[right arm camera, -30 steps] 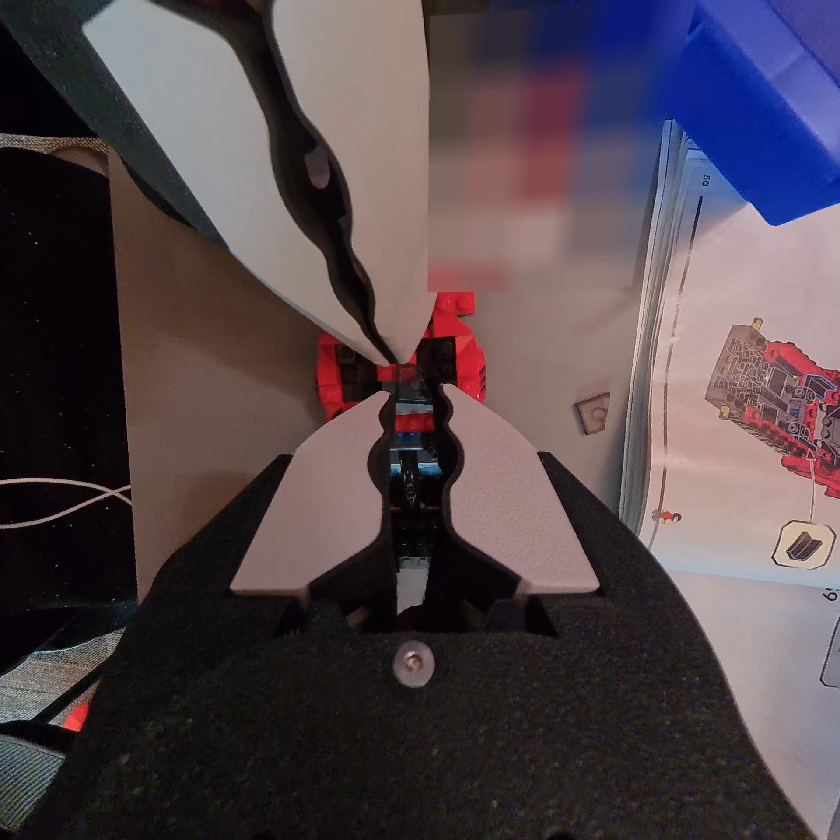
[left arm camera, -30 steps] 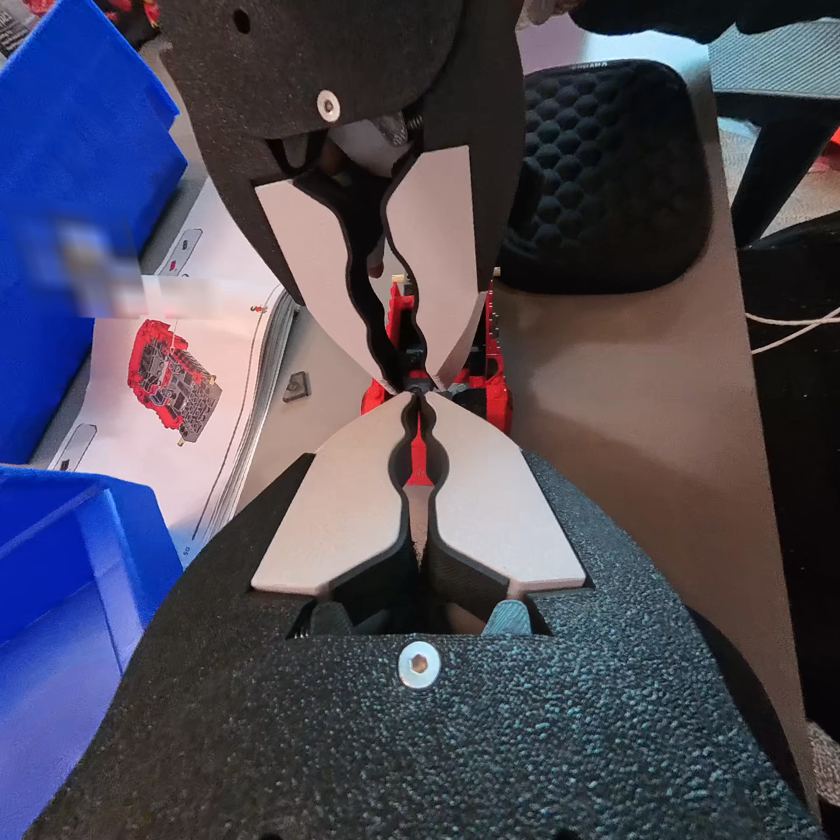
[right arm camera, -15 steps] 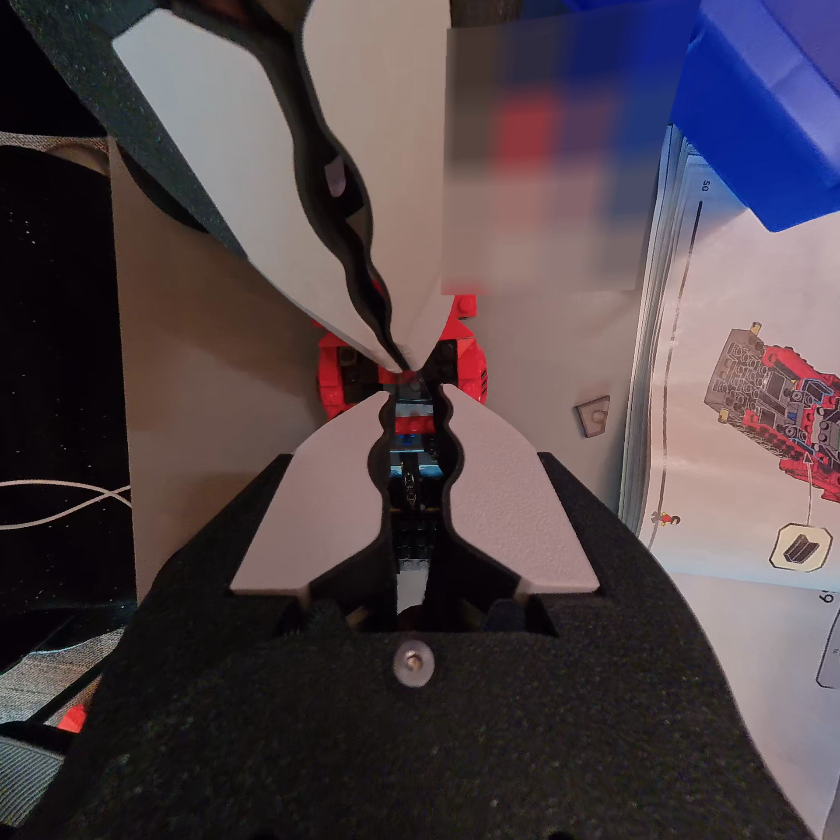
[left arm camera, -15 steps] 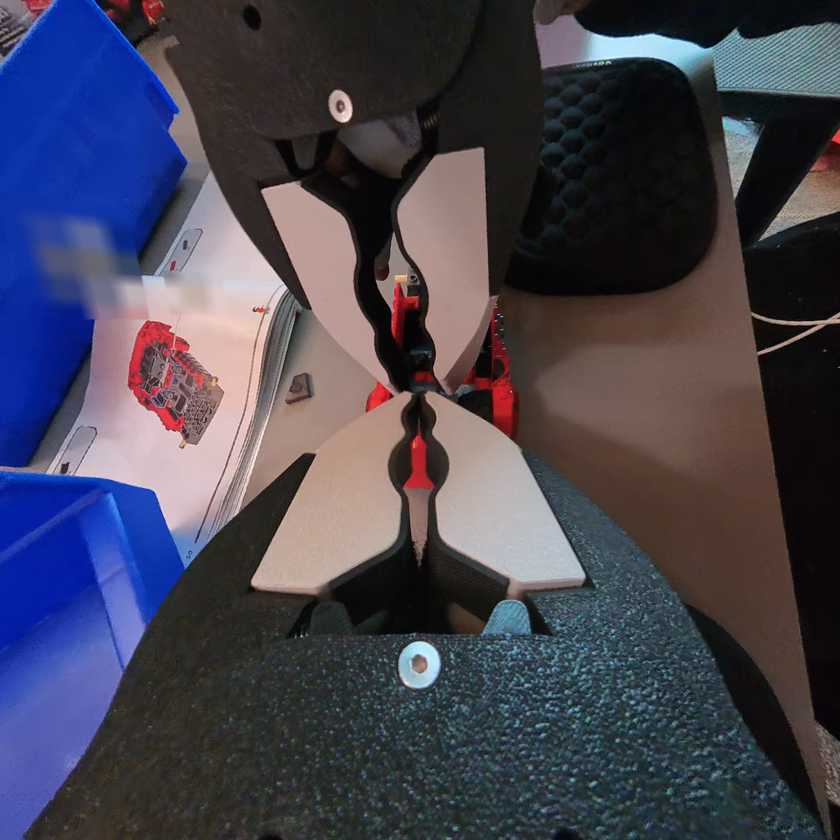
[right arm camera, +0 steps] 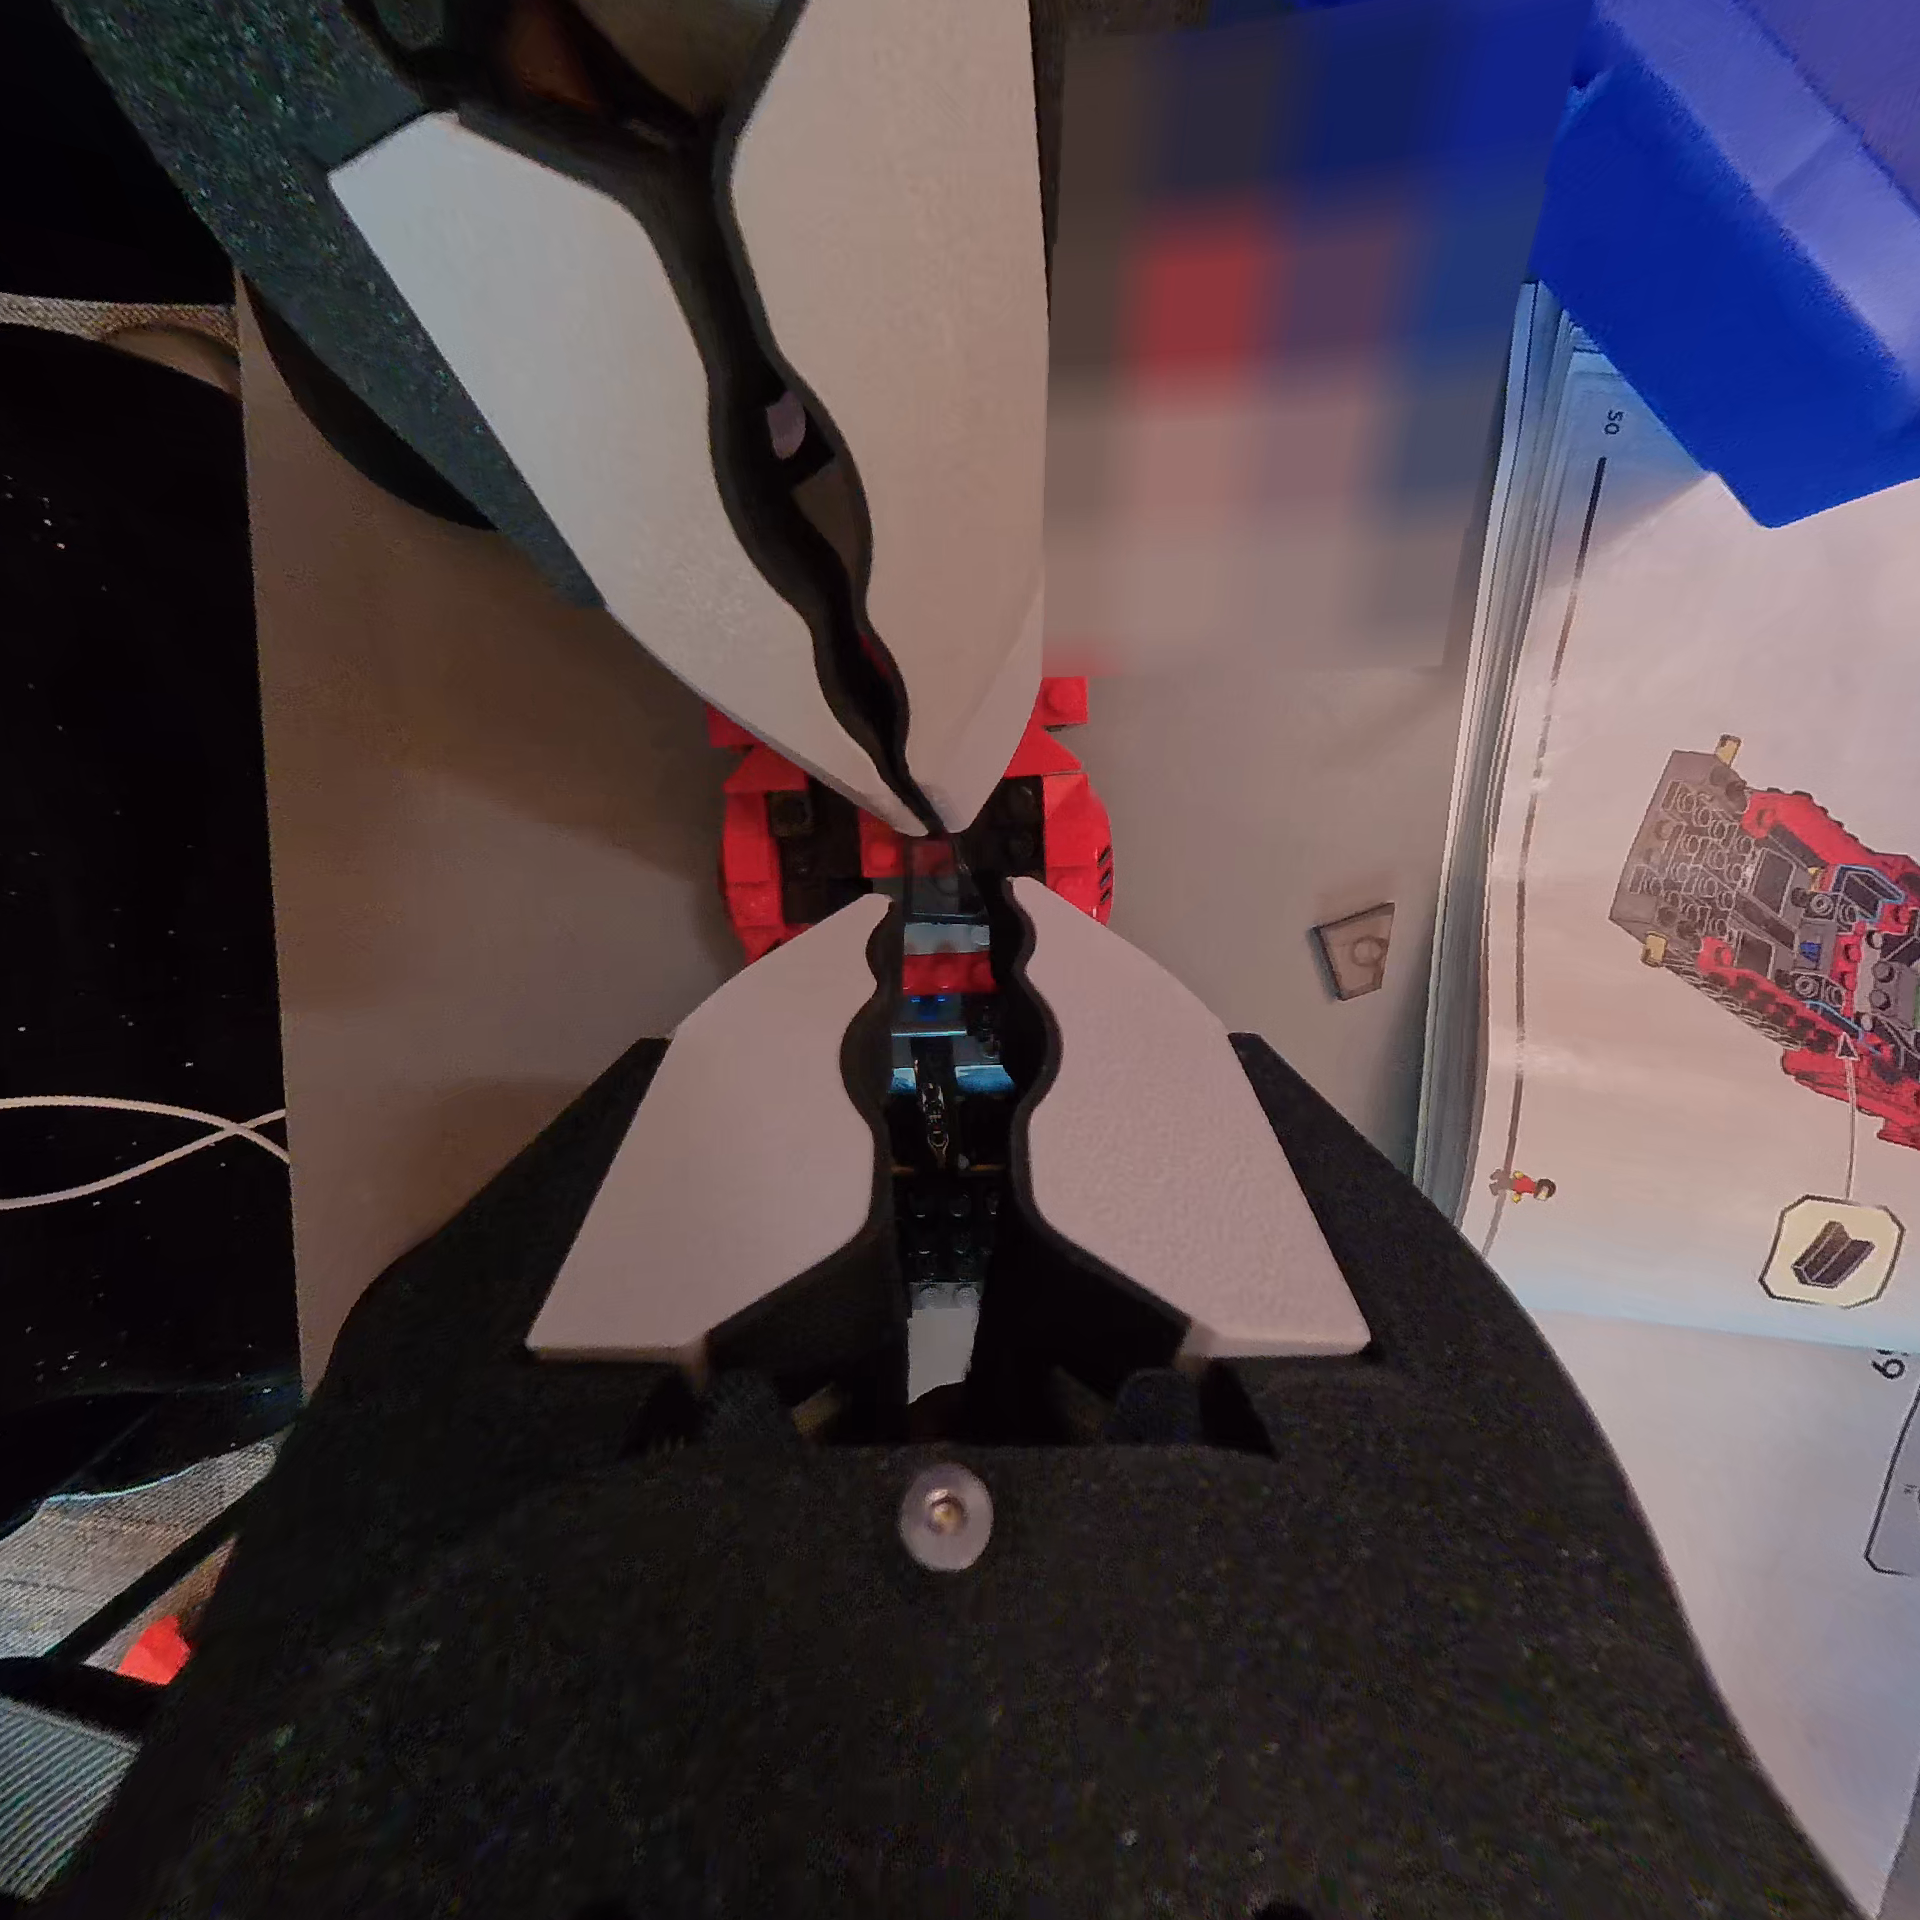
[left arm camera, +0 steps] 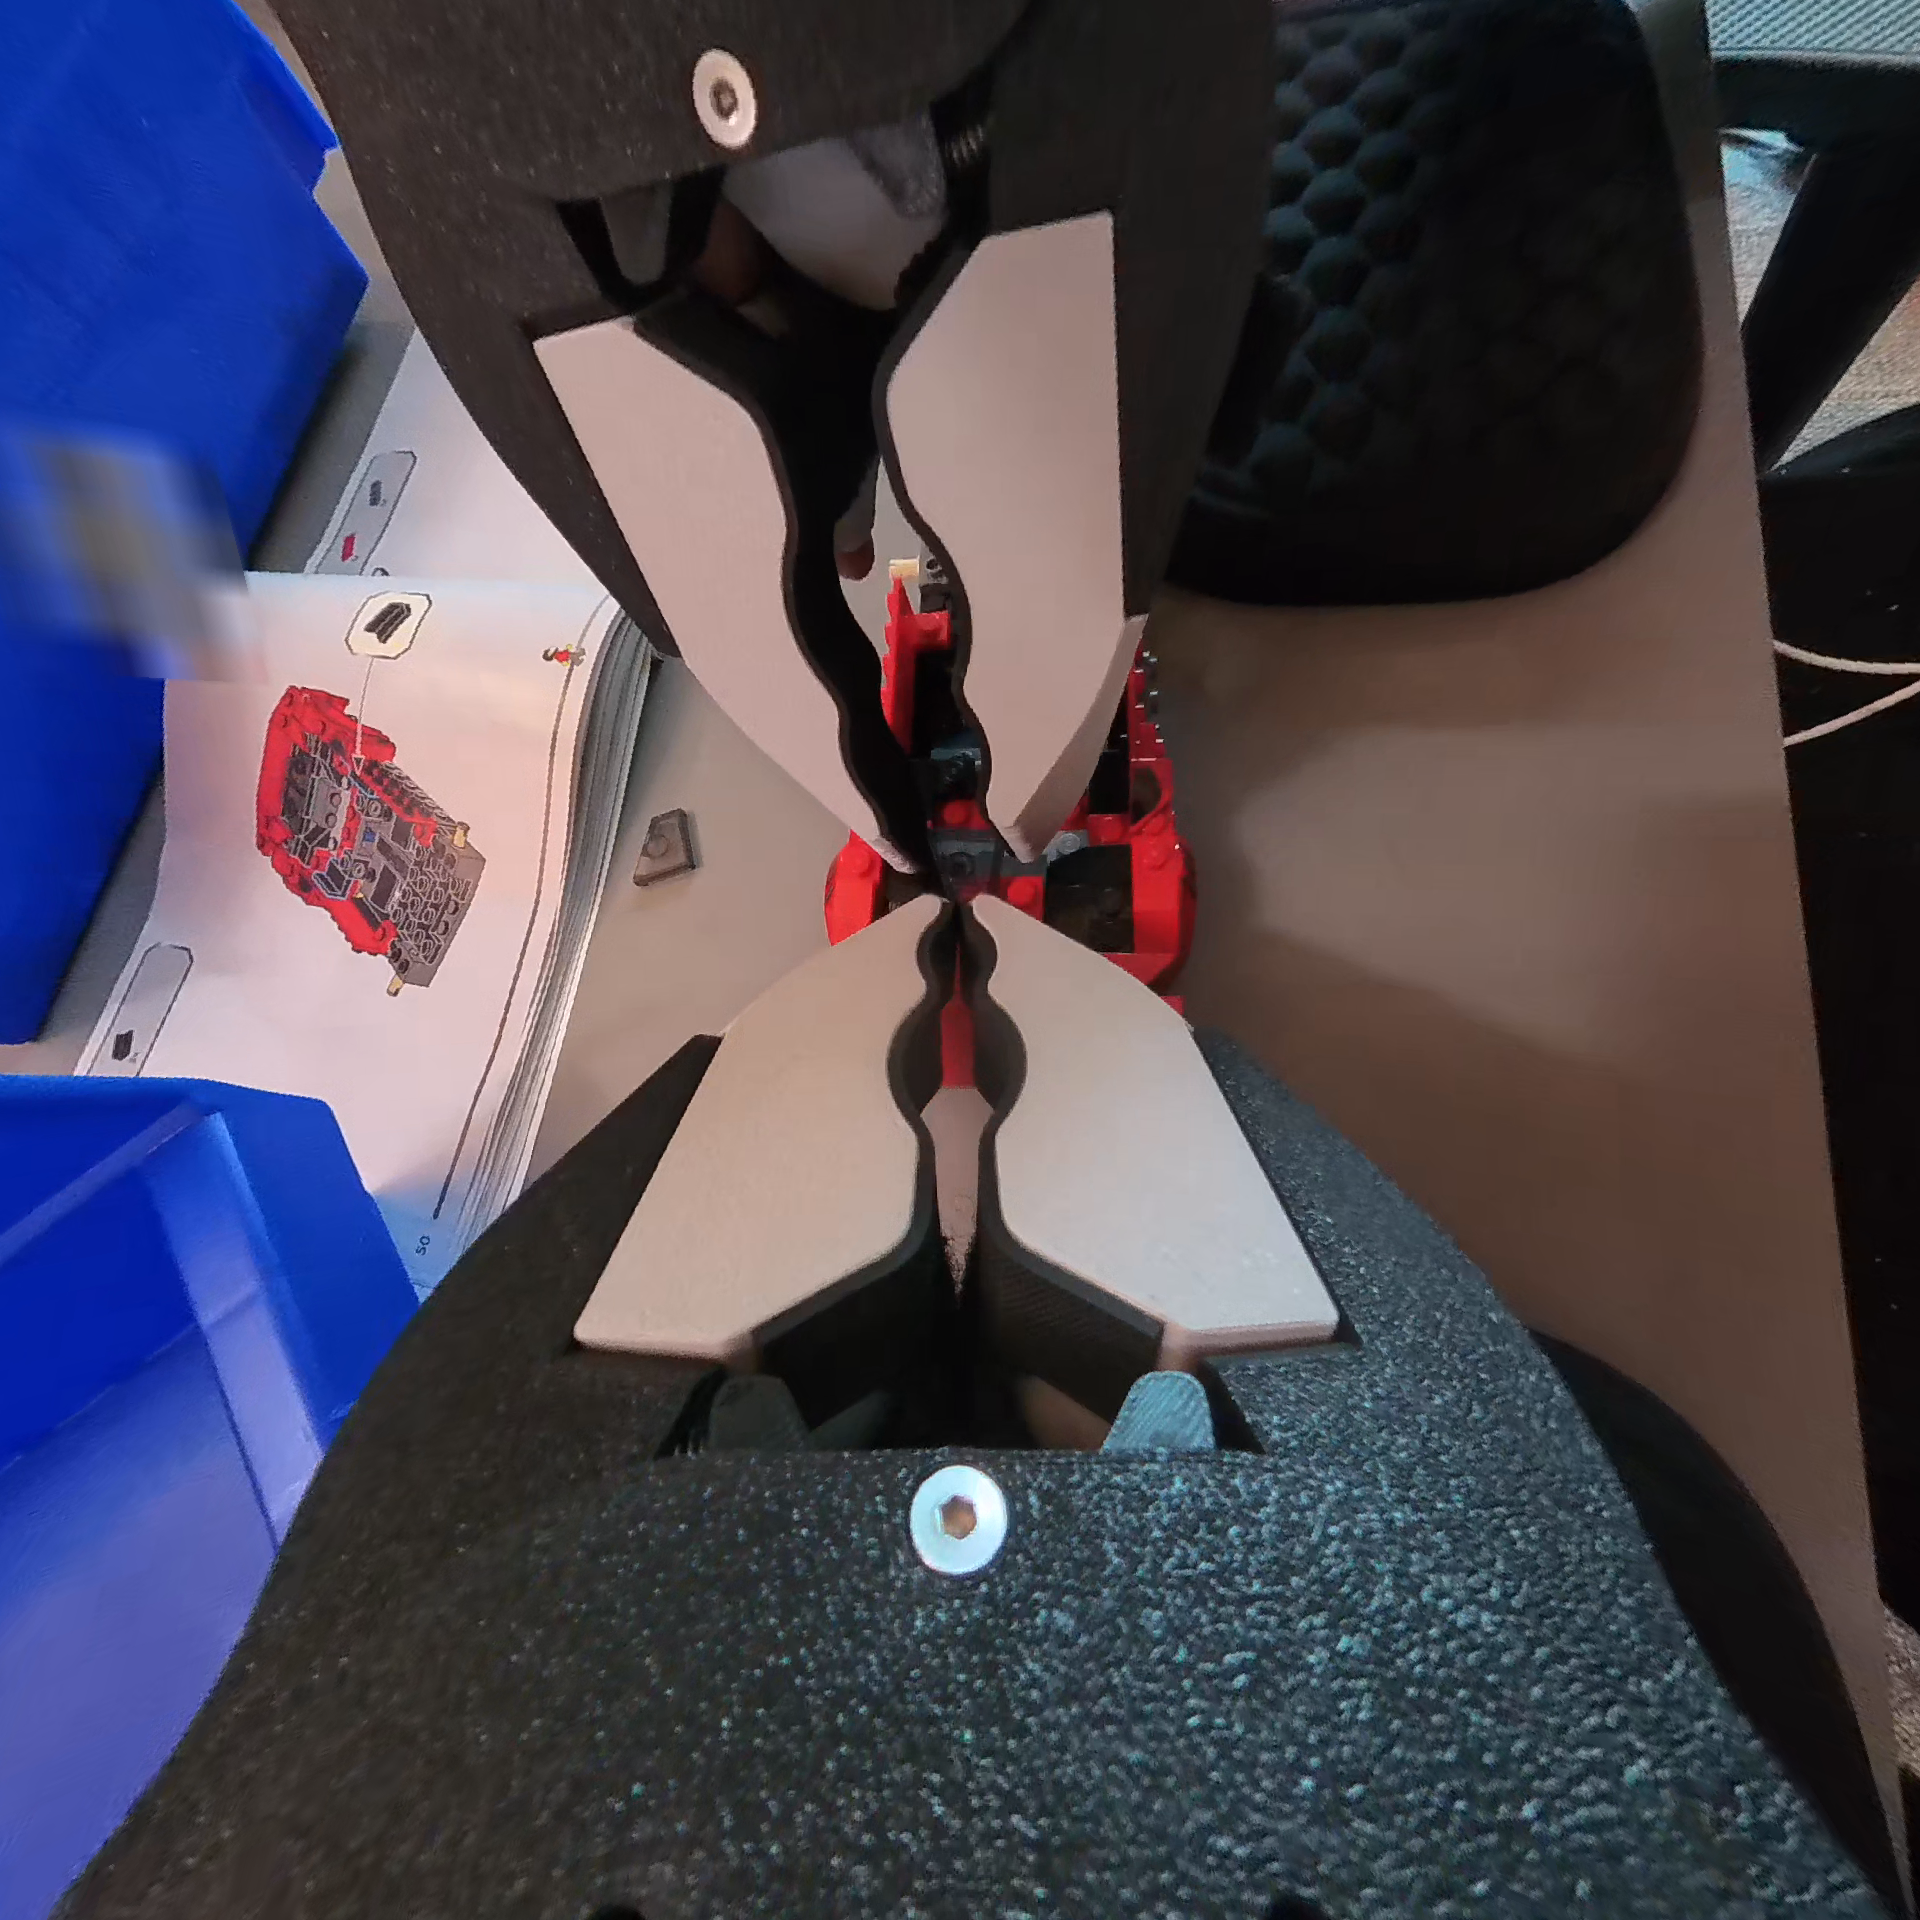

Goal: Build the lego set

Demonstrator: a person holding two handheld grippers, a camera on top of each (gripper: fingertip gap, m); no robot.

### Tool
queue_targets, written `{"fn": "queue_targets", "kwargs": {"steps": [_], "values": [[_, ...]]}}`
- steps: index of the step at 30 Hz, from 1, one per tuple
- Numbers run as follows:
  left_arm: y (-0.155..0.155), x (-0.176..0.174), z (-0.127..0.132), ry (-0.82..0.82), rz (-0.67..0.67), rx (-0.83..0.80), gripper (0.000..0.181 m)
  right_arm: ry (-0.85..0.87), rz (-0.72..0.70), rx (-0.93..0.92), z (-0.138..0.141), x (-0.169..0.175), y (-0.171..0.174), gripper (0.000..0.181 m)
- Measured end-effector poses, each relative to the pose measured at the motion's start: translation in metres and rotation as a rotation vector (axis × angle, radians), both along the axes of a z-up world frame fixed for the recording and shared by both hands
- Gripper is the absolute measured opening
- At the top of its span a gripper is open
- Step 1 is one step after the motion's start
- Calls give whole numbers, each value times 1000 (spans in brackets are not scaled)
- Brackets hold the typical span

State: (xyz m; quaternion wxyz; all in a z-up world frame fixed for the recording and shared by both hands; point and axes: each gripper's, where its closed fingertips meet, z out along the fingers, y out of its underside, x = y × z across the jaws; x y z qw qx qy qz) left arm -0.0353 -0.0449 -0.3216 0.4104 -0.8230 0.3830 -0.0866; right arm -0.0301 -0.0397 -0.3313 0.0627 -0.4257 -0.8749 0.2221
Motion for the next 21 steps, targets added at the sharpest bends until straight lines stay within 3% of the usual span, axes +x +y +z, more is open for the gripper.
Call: {"fn": "queue_targets", "kwargs": {"steps": [8, 21], "values": [[3, 2, 15, -56, 0, 56, 0, 1, -1, -4, 0, 0, 0, 16], [1, 0, 0, -4, -2, -10, 0, 0, -3, -4, 0, 1, 1, 15]]}}
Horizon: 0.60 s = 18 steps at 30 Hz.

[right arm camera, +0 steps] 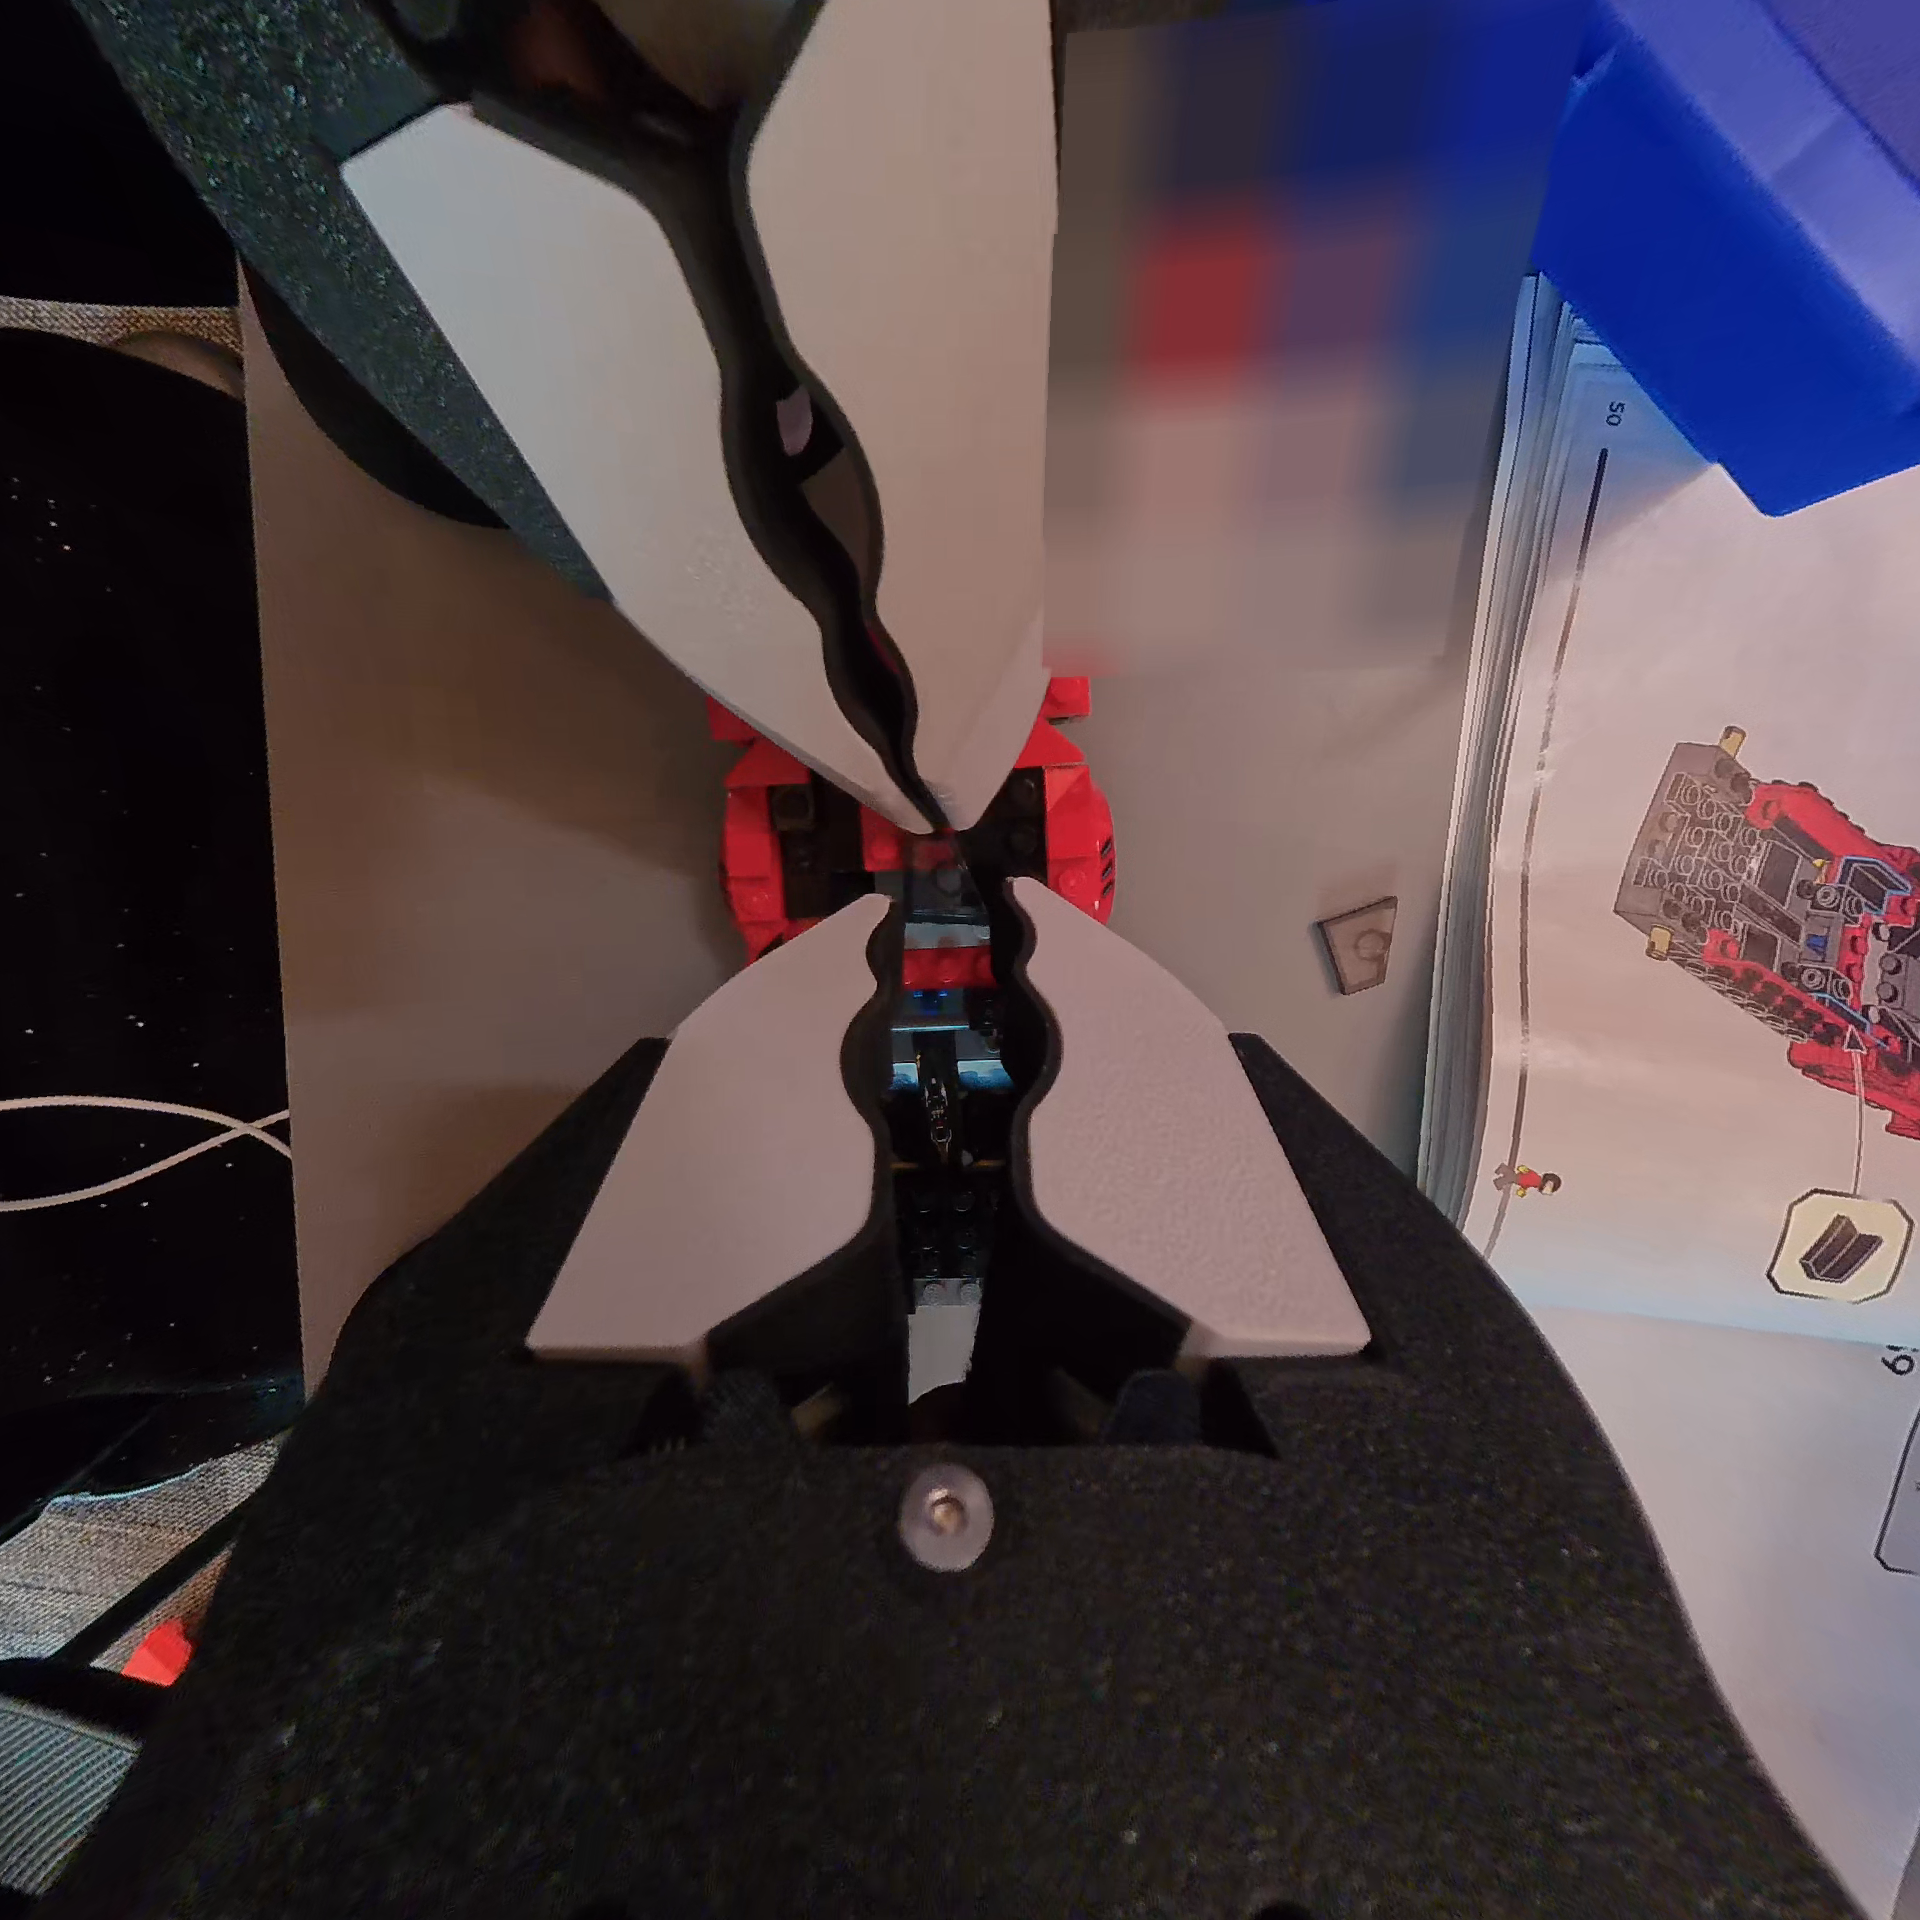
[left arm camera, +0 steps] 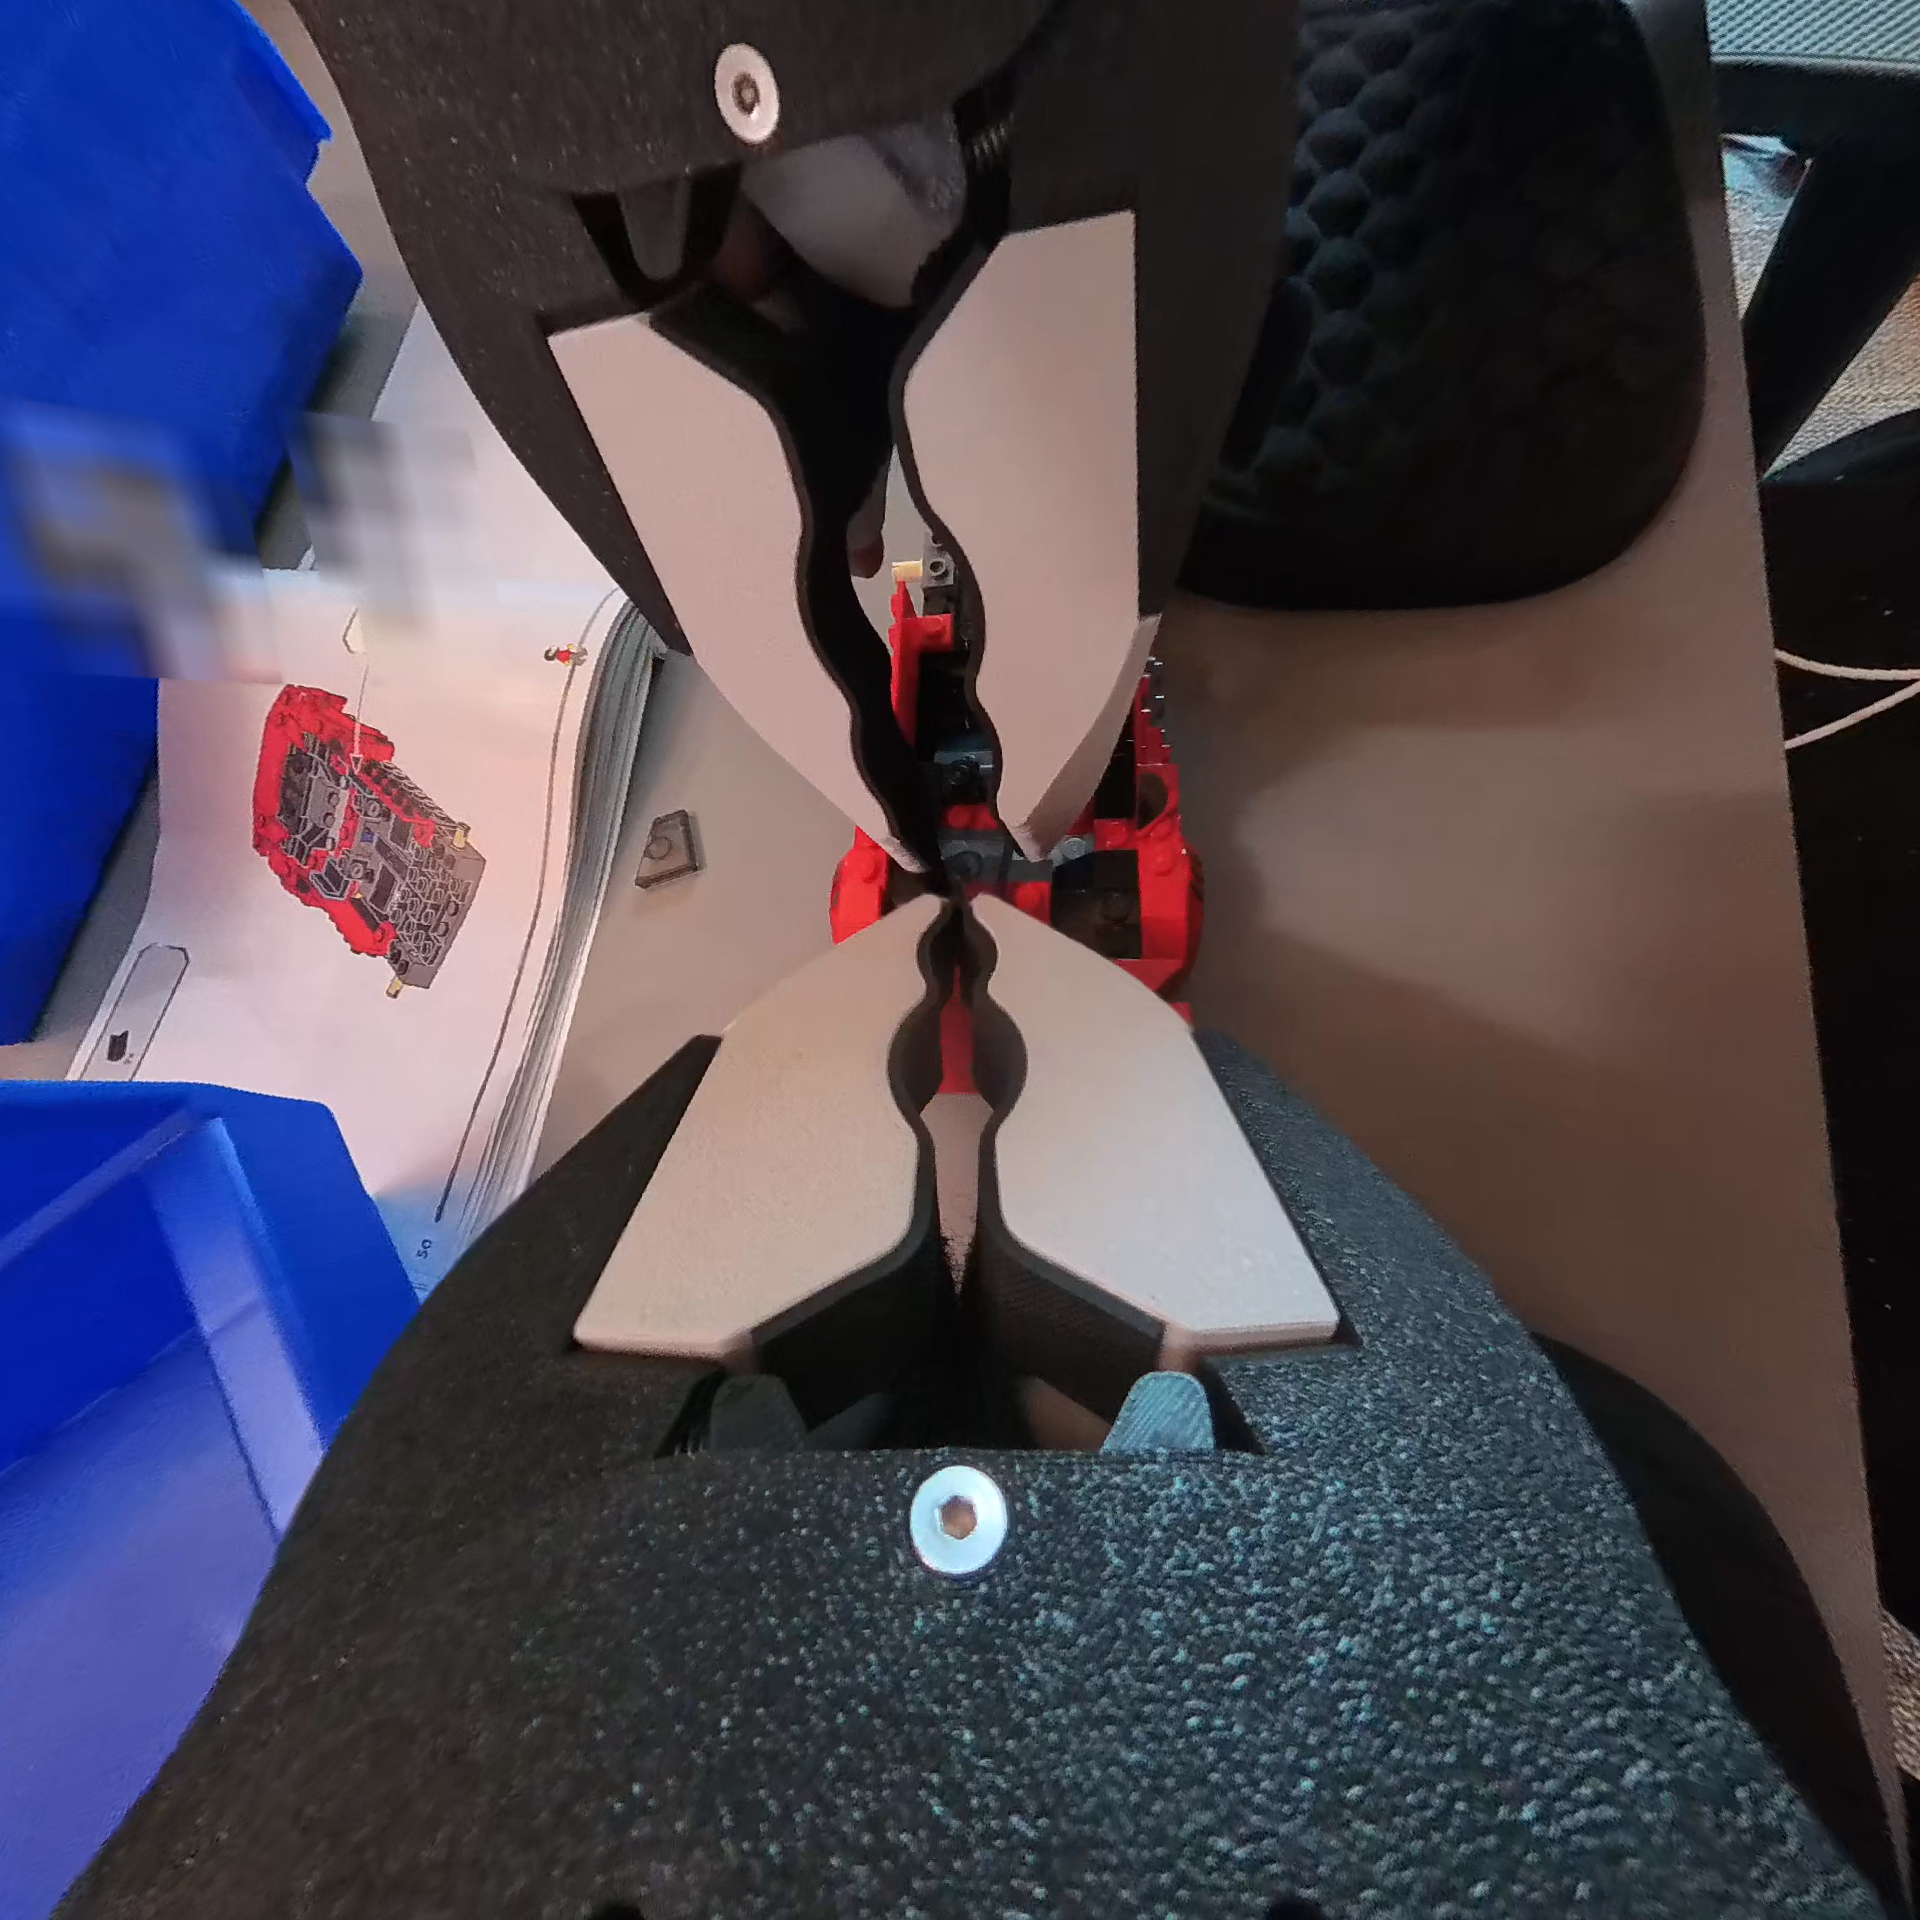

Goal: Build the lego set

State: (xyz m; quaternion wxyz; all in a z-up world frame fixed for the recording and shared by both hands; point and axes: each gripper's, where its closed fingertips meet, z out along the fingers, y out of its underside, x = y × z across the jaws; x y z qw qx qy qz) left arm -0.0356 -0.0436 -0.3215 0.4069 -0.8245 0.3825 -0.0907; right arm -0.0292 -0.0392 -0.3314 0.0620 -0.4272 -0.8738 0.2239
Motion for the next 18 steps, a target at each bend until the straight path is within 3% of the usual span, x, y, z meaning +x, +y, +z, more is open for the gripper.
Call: {"fn": "queue_targets", "kwargs": {"steps": [5, 18], "values": [[2, 3, 11, -56, -6, 41, 0, -2, 2, 1, 0, -1, 0, 15], [-2, 6, 2, -54, -20, -13, 0, 3, 5, 6, 0, -2, -1, 15]]}}
